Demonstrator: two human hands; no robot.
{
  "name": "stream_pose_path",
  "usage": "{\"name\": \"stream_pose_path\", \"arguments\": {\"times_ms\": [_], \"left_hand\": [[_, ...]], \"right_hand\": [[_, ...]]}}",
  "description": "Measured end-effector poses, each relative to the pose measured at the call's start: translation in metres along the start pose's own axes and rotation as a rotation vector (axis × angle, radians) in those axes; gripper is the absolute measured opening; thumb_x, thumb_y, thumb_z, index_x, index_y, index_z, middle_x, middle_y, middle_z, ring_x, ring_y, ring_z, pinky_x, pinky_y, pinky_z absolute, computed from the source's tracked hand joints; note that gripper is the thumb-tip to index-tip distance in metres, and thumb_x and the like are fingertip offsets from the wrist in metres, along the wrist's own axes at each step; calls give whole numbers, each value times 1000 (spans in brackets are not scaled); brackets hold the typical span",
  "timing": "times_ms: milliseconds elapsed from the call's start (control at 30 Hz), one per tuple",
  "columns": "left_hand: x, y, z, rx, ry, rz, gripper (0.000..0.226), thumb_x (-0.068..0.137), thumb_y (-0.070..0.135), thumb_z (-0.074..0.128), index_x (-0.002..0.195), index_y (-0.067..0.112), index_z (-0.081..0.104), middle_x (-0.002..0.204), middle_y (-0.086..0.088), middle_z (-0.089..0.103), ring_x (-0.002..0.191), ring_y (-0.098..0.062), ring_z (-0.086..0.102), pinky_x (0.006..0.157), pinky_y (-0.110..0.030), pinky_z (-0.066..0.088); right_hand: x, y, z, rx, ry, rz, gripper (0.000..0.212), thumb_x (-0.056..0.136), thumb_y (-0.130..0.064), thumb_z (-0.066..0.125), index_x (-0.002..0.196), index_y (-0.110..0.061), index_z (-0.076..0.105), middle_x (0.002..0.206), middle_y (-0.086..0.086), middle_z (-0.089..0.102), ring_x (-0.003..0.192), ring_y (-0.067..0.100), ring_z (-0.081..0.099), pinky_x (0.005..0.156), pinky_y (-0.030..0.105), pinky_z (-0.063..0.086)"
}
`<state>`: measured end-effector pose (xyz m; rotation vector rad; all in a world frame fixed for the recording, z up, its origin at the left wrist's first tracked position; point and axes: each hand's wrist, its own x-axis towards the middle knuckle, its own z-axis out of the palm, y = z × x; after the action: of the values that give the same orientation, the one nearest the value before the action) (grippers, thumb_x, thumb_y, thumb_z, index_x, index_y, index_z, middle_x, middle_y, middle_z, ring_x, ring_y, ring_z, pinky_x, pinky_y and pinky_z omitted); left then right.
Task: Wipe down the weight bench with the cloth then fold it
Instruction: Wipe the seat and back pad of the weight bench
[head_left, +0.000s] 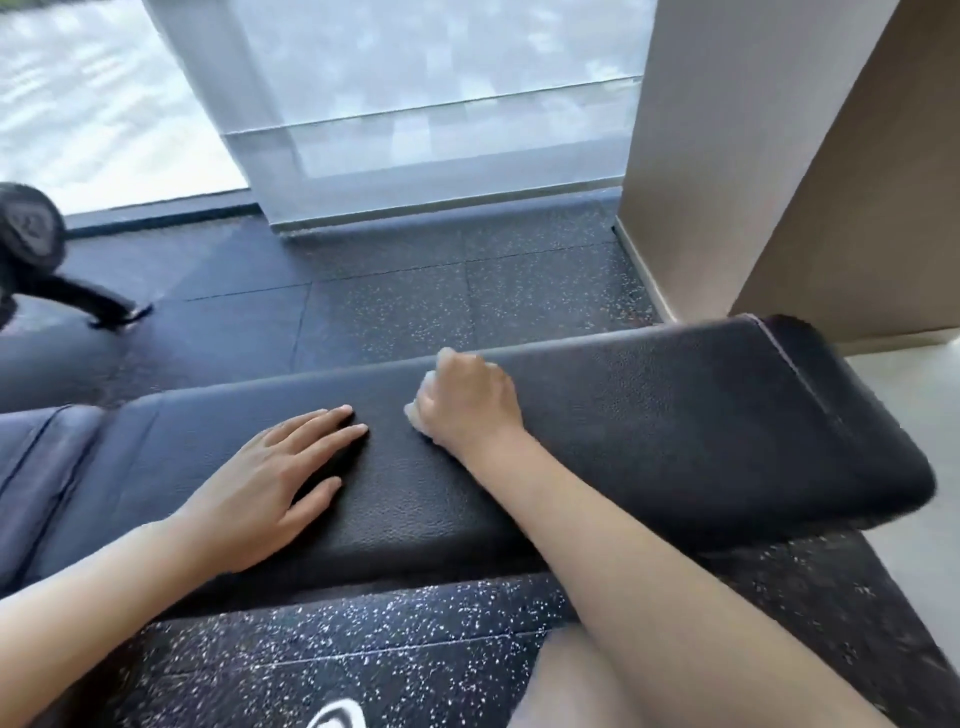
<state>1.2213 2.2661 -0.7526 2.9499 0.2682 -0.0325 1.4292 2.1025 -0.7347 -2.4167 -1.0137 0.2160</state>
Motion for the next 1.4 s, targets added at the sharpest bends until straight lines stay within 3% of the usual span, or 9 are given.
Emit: {"name": "stream_pose_path", "arguments": {"times_ms": [133,367,467,633,833,1033,1200,1400], "left_hand": [[-44,-25,-4,-13,33,-131,60,101,54,37,159,43,30,168,16,25,155,-13,27,127,-29,15],[-39,-8,20,-62,180,-229,59,96,49,42,155,42,41,164,9,38,151,-24,34,118,-59,31],[-28,-5,21,-67,204,-212,58,95,52,41,153,44,44,162,11,40,151,-23,34,120,-58,28],[-27,-3,22,-76,230,-216,58,94,52,41,151,42,47,161,9,42,151,-23,33,122,-57,25],[-28,-2,24,-76,260,-215,58,91,52,42,147,40,52,159,6,46,149,-24,36,122,-57,25],[-27,-4,26,-73,284,-203,58,91,51,41,145,36,54,156,4,48,146,-26,39,120,-59,27],[-27,-8,28,-97,286,-208,60,90,52,40,144,27,53,156,4,49,147,-26,38,121,-58,26],[-27,-10,31,-108,305,-193,58,90,52,41,137,23,57,156,2,50,147,-26,39,121,-58,26]], "right_hand": [[-29,-66,39,48,-93,-154,34,87,-33,71,87,-18,41,96,14,72,93,38,70,71,37,49],[-28,-48,26,-16,-72,-162,24,91,-34,59,86,-15,44,94,10,70,90,38,68,67,34,35],[-24,1,-1,-75,50,-38,24,91,-35,58,83,-16,48,91,9,70,89,36,67,66,34,34],[-29,102,-63,-173,259,347,28,84,-39,66,81,-13,55,88,19,70,88,44,66,76,44,52],[-18,74,-51,-160,311,510,26,78,-33,67,84,-8,60,91,21,71,89,44,66,77,41,52],[-9,-18,2,-135,225,391,32,83,-36,68,94,-8,61,102,17,71,98,41,67,75,36,48],[-20,-91,50,-101,158,228,26,93,-36,57,95,-10,61,102,17,71,97,41,66,76,39,47],[-67,-78,48,-171,125,63,28,93,-42,56,81,-19,47,83,9,70,82,38,66,66,39,44]]}}
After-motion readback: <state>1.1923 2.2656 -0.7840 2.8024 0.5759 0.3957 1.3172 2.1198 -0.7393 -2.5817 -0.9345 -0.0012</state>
